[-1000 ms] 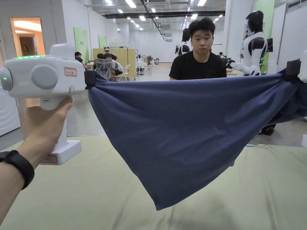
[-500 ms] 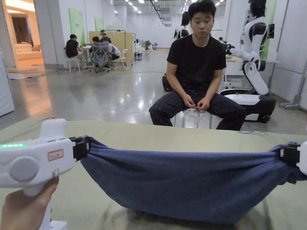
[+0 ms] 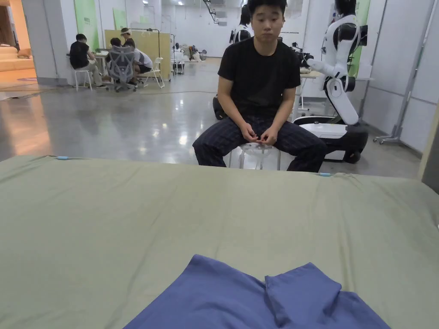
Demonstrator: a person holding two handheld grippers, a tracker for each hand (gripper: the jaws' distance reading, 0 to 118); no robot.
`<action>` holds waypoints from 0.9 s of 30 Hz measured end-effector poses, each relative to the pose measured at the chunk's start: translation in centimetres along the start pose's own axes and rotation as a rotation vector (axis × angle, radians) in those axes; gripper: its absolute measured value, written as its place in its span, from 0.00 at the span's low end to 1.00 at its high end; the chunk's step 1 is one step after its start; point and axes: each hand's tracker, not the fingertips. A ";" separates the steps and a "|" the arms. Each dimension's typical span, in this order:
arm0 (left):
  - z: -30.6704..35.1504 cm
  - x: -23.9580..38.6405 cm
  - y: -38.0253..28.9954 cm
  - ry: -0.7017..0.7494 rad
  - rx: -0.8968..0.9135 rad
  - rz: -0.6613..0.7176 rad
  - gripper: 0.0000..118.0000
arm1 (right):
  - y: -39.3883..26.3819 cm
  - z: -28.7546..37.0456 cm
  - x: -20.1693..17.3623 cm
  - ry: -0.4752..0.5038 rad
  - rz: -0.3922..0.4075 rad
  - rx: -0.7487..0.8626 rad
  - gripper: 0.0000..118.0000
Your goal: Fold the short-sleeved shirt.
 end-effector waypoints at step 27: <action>0.0 8.8 5.4 -0.002 0.331 -0.104 0.34 | 5.4 1.1 -9.1 0.072 0.183 0.242 0.26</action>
